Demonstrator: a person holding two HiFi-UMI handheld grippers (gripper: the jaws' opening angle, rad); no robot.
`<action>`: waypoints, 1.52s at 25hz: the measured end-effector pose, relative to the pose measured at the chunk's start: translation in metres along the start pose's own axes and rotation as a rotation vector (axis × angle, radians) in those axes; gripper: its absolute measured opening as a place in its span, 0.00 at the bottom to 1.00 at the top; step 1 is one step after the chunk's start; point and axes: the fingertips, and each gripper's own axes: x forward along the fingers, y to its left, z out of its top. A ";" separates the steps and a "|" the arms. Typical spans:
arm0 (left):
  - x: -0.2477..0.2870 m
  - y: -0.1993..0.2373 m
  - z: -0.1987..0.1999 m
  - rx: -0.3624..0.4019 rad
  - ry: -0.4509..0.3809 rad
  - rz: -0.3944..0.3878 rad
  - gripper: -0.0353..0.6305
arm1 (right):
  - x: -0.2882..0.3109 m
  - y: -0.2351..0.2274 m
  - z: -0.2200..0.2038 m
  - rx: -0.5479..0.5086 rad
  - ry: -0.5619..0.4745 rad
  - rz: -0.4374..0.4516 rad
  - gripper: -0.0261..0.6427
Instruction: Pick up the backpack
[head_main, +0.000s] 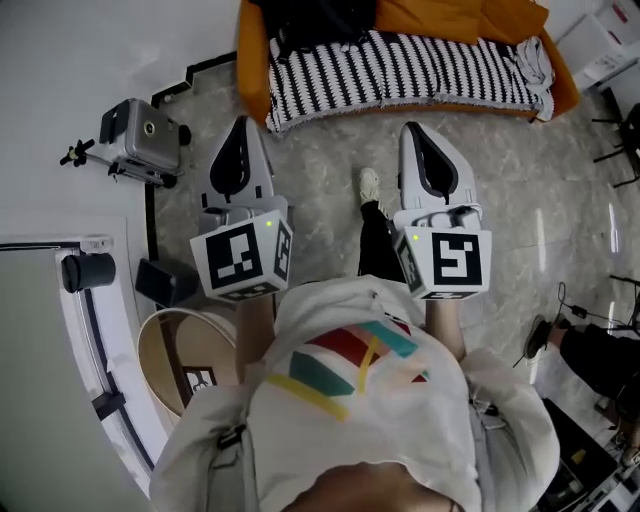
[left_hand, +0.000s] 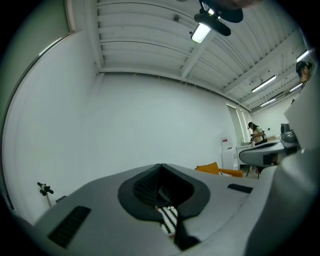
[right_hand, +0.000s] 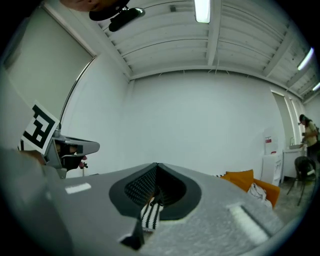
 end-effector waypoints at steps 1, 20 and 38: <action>0.013 0.003 -0.003 0.000 0.002 0.016 0.07 | 0.016 -0.008 -0.002 0.013 -0.008 0.012 0.05; 0.304 0.033 0.003 -0.037 0.051 0.228 0.07 | 0.326 -0.149 -0.011 0.019 0.038 0.200 0.05; 0.431 0.017 0.032 0.005 0.060 0.186 0.07 | 0.429 -0.232 -0.005 -0.032 0.078 0.150 0.05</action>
